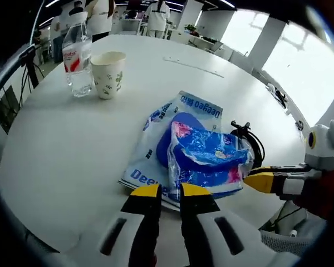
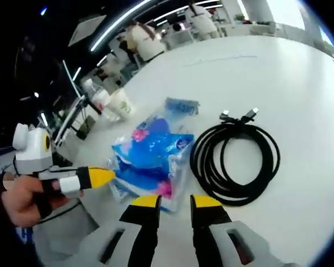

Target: Arrange the tabletop items into an orderly group along one side of the table until the central work area is clear of visible clutter.

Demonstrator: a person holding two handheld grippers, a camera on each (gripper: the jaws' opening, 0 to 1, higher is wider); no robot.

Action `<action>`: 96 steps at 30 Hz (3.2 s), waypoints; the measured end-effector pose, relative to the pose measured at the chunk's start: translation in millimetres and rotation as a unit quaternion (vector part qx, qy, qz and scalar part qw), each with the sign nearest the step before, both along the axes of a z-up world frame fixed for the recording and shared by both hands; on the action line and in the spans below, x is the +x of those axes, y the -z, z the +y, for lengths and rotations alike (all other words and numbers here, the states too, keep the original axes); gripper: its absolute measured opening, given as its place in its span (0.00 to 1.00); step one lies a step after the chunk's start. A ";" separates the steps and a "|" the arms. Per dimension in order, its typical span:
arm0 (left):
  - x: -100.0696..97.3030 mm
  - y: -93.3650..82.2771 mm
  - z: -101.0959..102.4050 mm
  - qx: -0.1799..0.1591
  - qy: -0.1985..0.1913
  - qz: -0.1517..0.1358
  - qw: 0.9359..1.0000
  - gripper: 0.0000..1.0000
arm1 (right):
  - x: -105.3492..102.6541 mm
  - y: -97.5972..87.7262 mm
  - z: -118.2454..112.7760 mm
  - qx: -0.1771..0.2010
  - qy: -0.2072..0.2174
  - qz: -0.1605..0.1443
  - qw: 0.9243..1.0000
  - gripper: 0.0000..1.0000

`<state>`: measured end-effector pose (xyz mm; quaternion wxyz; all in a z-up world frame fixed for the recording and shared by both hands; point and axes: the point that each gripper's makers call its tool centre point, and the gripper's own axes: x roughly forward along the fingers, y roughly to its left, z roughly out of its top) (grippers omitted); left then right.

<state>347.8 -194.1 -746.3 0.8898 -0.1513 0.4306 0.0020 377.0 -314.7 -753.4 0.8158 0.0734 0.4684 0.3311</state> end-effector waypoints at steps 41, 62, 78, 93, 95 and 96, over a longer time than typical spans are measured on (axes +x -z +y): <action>-13.4 -8.1 -44.2 0.000 0.077 -0.006 0.997 0.00 | 1.8 -12.6 -38.0 0.020 0.049 -0.050 0.997 0.00; -12.1 -12.9 -59.0 0.032 0.131 -0.007 0.991 0.00 | 3.5 -13.0 -51.1 0.039 0.060 -0.049 0.996 0.00; 14.2 -20.0 -67.5 0.029 0.116 -0.013 0.993 0.00 | 16.7 -22.2 -64.0 0.054 0.066 -0.054 0.995 0.00; 56.2 -23.4 -89.5 -0.019 0.087 -0.036 0.995 0.00 | 49.9 -34.8 -90.2 0.047 0.085 -0.076 0.992 0.00; 64.1 -25.2 -91.6 -0.027 0.084 -0.041 0.995 0.00 | 56.0 -35.3 -93.6 0.046 0.085 -0.078 0.992 0.00; 67.4 -25.9 -92.4 -0.030 0.084 -0.043 0.995 0.00 | 60.3 -35.2 -95.4 0.047 0.088 -0.080 0.992 0.00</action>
